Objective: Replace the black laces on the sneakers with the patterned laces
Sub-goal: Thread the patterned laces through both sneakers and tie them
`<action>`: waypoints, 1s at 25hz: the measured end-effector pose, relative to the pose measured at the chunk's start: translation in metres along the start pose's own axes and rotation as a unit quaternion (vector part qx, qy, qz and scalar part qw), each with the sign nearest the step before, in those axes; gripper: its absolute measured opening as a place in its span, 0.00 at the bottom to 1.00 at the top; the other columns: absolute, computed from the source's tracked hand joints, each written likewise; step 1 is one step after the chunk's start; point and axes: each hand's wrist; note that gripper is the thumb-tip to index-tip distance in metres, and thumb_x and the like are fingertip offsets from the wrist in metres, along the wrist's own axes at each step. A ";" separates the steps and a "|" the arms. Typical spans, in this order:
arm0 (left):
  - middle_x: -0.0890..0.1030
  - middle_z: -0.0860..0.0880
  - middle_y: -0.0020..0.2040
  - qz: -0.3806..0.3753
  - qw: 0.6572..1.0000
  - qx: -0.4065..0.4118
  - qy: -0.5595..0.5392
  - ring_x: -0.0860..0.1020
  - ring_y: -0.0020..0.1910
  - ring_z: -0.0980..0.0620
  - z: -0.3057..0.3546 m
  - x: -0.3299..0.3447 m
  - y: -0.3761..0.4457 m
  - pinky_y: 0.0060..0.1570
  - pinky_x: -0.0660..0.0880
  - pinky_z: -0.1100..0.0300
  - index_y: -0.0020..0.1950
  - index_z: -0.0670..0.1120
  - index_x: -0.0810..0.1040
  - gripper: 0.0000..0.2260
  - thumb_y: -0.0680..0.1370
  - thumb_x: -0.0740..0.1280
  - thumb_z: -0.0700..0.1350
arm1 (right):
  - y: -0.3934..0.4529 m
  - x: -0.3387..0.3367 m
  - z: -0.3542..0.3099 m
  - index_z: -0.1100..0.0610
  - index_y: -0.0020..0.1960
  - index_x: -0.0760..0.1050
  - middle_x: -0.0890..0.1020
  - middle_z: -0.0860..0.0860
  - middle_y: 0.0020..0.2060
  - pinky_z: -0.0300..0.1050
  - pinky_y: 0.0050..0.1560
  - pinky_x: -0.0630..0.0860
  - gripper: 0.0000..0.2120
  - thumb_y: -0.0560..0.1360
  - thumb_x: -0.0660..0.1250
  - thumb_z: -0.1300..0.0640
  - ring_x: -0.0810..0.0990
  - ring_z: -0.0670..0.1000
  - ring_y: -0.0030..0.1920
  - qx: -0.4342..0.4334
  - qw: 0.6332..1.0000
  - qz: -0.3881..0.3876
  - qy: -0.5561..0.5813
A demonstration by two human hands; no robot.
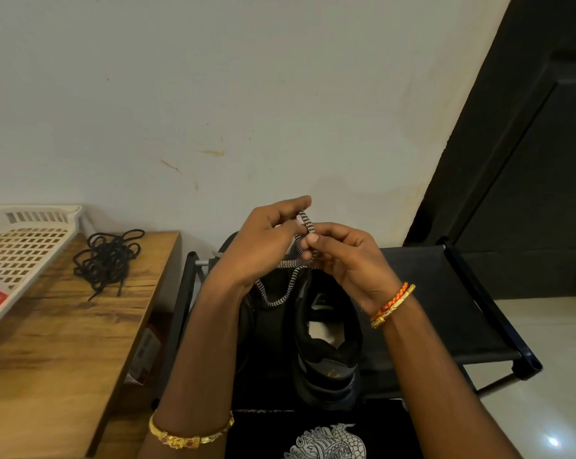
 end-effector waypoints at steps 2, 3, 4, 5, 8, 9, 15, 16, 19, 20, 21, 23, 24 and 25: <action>0.81 0.52 0.58 0.123 0.992 0.000 0.003 0.78 0.58 0.58 -0.018 -0.008 0.006 0.63 0.73 0.60 0.62 0.45 0.79 0.14 0.78 0.65 0.36 | 0.000 -0.013 -0.004 0.64 0.48 0.79 0.80 0.51 0.31 0.36 0.38 0.77 0.06 0.74 0.63 0.68 0.76 0.44 0.29 0.008 0.999 0.042 0.009; 0.83 0.50 0.55 0.185 0.983 -0.017 -0.006 0.80 0.55 0.56 -0.028 -0.012 0.008 0.62 0.74 0.57 0.60 0.45 0.80 0.13 0.77 0.68 0.37 | 0.001 -0.020 -0.005 0.64 0.47 0.79 0.80 0.51 0.31 0.36 0.37 0.77 0.05 0.74 0.64 0.67 0.75 0.44 0.29 0.007 0.998 0.069 -0.008; 0.84 0.49 0.53 0.233 0.972 -0.039 -0.012 0.81 0.52 0.55 -0.037 -0.017 0.008 0.59 0.76 0.57 0.58 0.44 0.81 0.11 0.76 0.69 0.39 | 0.002 -0.028 -0.005 0.62 0.46 0.80 0.80 0.51 0.31 0.36 0.36 0.77 0.05 0.74 0.65 0.66 0.74 0.44 0.29 0.007 0.994 0.100 -0.039; 0.84 0.48 0.51 0.268 0.961 -0.064 -0.014 0.82 0.49 0.54 -0.044 -0.020 0.007 0.55 0.78 0.57 0.56 0.45 0.82 0.10 0.75 0.71 0.41 | 0.003 -0.035 -0.004 0.61 0.44 0.80 0.79 0.51 0.31 0.37 0.35 0.76 0.03 0.74 0.67 0.65 0.74 0.44 0.29 0.010 0.988 0.134 -0.074; 0.85 0.48 0.42 0.319 0.940 -0.124 -0.004 0.82 0.43 0.52 -0.059 -0.027 0.004 0.50 0.79 0.55 0.44 0.49 0.84 0.02 0.74 0.71 0.43 | 0.006 -0.056 0.002 0.60 0.41 0.80 0.76 0.52 0.29 0.37 0.31 0.74 0.01 0.71 0.71 0.63 0.72 0.46 0.29 0.037 0.963 0.224 -0.144; 0.84 0.50 0.40 0.328 0.934 -0.140 0.014 0.82 0.42 0.52 -0.061 -0.028 0.003 0.50 0.79 0.54 0.39 0.51 0.83 0.05 0.75 0.71 0.43 | 0.007 -0.062 0.003 0.60 0.41 0.80 0.76 0.52 0.30 0.35 0.30 0.74 0.02 0.71 0.72 0.63 0.72 0.46 0.30 0.044 0.958 0.237 -0.154; 0.83 0.50 0.41 0.364 0.904 -0.212 0.075 0.80 0.46 0.48 -0.071 -0.032 0.001 0.56 0.76 0.45 0.42 0.49 0.84 0.06 0.74 0.68 0.47 | 0.007 -0.073 0.005 0.66 0.52 0.78 0.81 0.55 0.38 0.32 0.35 0.79 0.09 0.77 0.60 0.71 0.79 0.47 0.38 0.069 0.957 0.242 -0.142; 0.83 0.51 0.41 0.368 0.902 -0.214 0.076 0.80 0.46 0.48 -0.072 -0.032 0.001 0.56 0.75 0.44 0.40 0.50 0.83 0.06 0.74 0.67 0.47 | 0.006 -0.073 0.004 0.66 0.52 0.78 0.81 0.55 0.39 0.34 0.37 0.80 0.09 0.76 0.60 0.72 0.80 0.48 0.39 0.072 0.960 0.239 -0.126; 0.82 0.51 0.42 0.381 0.895 -0.222 0.071 0.79 0.48 0.47 -0.072 -0.033 0.000 0.58 0.74 0.43 0.42 0.49 0.83 0.05 0.74 0.67 0.47 | 0.002 -0.073 0.000 0.66 0.47 0.78 0.82 0.58 0.40 0.38 0.41 0.81 0.07 0.73 0.65 0.73 0.82 0.53 0.42 0.075 0.966 0.236 -0.074; 0.82 0.50 0.44 0.390 0.891 -0.221 0.067 0.79 0.49 0.46 -0.073 -0.034 0.001 0.58 0.74 0.43 0.45 0.49 0.84 0.05 0.74 0.68 0.47 | 0.001 -0.073 0.000 0.65 0.46 0.78 0.82 0.59 0.41 0.39 0.40 0.82 0.07 0.71 0.67 0.73 0.82 0.53 0.42 0.075 0.965 0.239 -0.081; 0.82 0.50 0.44 0.397 0.889 -0.222 0.060 0.79 0.49 0.47 -0.074 -0.035 0.001 0.58 0.74 0.43 0.45 0.49 0.84 0.05 0.74 0.68 0.47 | 0.000 -0.074 0.000 0.64 0.45 0.78 0.82 0.59 0.40 0.38 0.39 0.82 0.07 0.70 0.68 0.73 0.83 0.54 0.42 0.076 0.963 0.238 -0.097; 0.81 0.51 0.42 0.403 0.886 -0.224 0.050 0.79 0.48 0.47 -0.075 -0.037 0.001 0.58 0.74 0.44 0.43 0.50 0.83 0.04 0.74 0.68 0.46 | -0.001 -0.073 0.000 0.63 0.44 0.77 0.82 0.59 0.40 0.38 0.37 0.81 0.08 0.70 0.68 0.74 0.83 0.53 0.41 0.084 0.961 0.233 -0.118; 0.81 0.52 0.40 0.405 0.885 -0.227 0.047 0.78 0.48 0.47 -0.075 -0.037 0.001 0.57 0.74 0.44 0.41 0.50 0.82 0.04 0.74 0.67 0.46 | -0.001 -0.073 0.000 0.63 0.45 0.77 0.82 0.59 0.41 0.38 0.38 0.82 0.08 0.71 0.67 0.74 0.83 0.53 0.41 0.093 0.961 0.231 -0.116; 0.80 0.53 0.39 0.409 0.882 -0.230 0.043 0.78 0.47 0.48 -0.074 -0.037 0.000 0.57 0.75 0.45 0.40 0.51 0.81 0.05 0.75 0.67 0.46 | 0.000 -0.072 0.000 0.64 0.46 0.76 0.82 0.59 0.41 0.39 0.38 0.82 0.08 0.71 0.66 0.74 0.83 0.53 0.42 0.103 0.961 0.230 -0.111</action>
Point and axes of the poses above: each hand's wrist, its own y-axis towards the middle knuckle, its own x-axis out of the palm, z = x × y
